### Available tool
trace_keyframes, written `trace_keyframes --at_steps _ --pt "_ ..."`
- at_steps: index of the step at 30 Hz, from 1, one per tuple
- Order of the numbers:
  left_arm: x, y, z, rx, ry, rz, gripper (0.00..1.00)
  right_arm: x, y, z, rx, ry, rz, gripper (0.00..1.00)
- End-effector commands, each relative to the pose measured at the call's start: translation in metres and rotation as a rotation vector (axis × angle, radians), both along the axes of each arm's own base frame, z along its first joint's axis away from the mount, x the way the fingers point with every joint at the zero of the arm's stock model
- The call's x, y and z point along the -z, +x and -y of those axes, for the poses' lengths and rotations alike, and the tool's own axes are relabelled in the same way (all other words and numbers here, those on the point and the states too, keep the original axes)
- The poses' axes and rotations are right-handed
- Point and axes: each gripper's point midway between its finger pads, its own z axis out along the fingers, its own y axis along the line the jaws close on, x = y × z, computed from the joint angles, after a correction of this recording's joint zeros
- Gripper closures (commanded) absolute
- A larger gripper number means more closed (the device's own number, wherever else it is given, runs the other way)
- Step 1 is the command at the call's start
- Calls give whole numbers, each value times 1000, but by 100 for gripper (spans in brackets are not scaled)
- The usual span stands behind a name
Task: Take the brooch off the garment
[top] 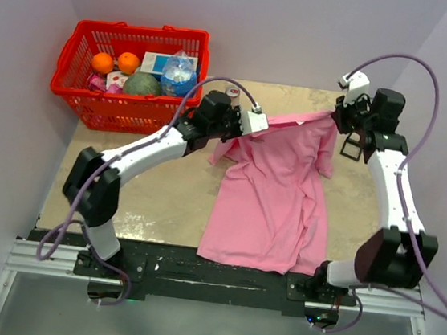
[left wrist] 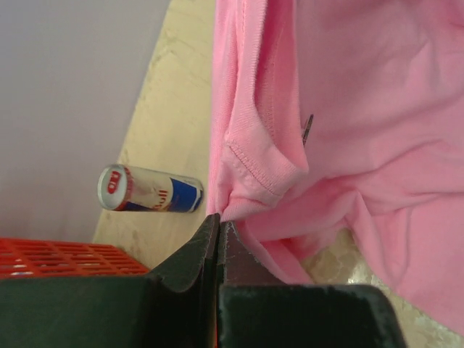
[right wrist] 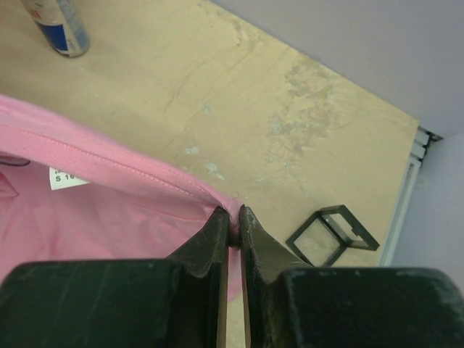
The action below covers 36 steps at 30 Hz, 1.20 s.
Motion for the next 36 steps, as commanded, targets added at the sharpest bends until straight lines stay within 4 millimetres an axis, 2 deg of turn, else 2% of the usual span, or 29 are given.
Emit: trace_keyframes --at_steps 1,3,4,5,6,7,9,10,11,12,13,14,15,16,17,19,20,21,22,24,26,27,28,29,31,32,33,34,36 --pt "11 40 7 -52 -40 -7 100 16 55 6 38 31 54 100" --pt "18 55 7 -83 -48 -9 100 29 73 8 60 35 44 100" --pt "35 67 2 -120 -31 -26 100 30 81 10 81 35 48 100" --pt "36 76 2 -141 -37 -16 100 47 94 9 84 38 22 100" --pt "31 85 3 -158 -49 0 100 52 100 10 90 40 16 100" --pt "44 94 1 -184 -29 -5 100 51 110 12 113 39 25 100" --pt "48 110 1 -211 -19 17 100 72 125 11 120 37 -7 100" --pt "49 114 0 -228 -11 25 100 67 132 11 124 35 8 100" --pt "36 123 6 -230 -44 67 100 77 140 10 130 33 -3 100" --pt "44 127 8 -229 -36 65 100 79 145 9 132 39 -1 100" --pt "44 132 5 -251 -29 70 100 71 153 9 136 44 20 100" --pt "37 137 7 -254 -37 81 100 71 158 6 139 47 27 100" --pt "40 138 10 -252 -38 73 100 77 164 3 140 55 18 100" --pt "44 136 11 -240 -26 47 100 69 170 1 138 57 39 100" --pt "30 136 17 -228 -58 46 100 66 173 -1 144 51 47 100" --pt "7 129 24 -192 -110 28 100 42 177 2 170 51 99 100" --pt "-17 126 30 -179 -169 26 100 32 177 8 204 47 121 100" --pt "-42 117 33 -150 -210 31 100 1 171 12 227 56 177 100" --pt "-53 105 41 -85 -235 -2 100 -14 167 15 239 54 208 100" --pt "-101 79 53 12 -322 -9 100 -68 144 18 239 40 318 100" --pt "-124 60 55 57 -360 -36 100 -100 126 18 231 30 377 100" --pt "-146 43 57 89 -382 -20 100 -111 118 19 233 17 397 100" --pt "-152 31 58 118 -380 -35 100 -136 102 21 239 16 443 100" --pt "-170 14 58 147 -390 -18 100 -143 94 24 252 12 447 100" --pt "-179 -7 59 190 -391 -30 100 -167 71 34 295 0 482 100" --pt "-193 -22 57 212 -402 -15 100 -177 62 39 314 -14 504 100" --pt "-198 -32 58 232 -404 -16 100 -181 55 40 315 -22 514 100" --pt "-203 -40 58 246 -410 -11 100 -201 35 52 364 -33 556 100" --pt "-225 -63 62 289 -438 18 100 -214 17 59 392 -62 587 100"
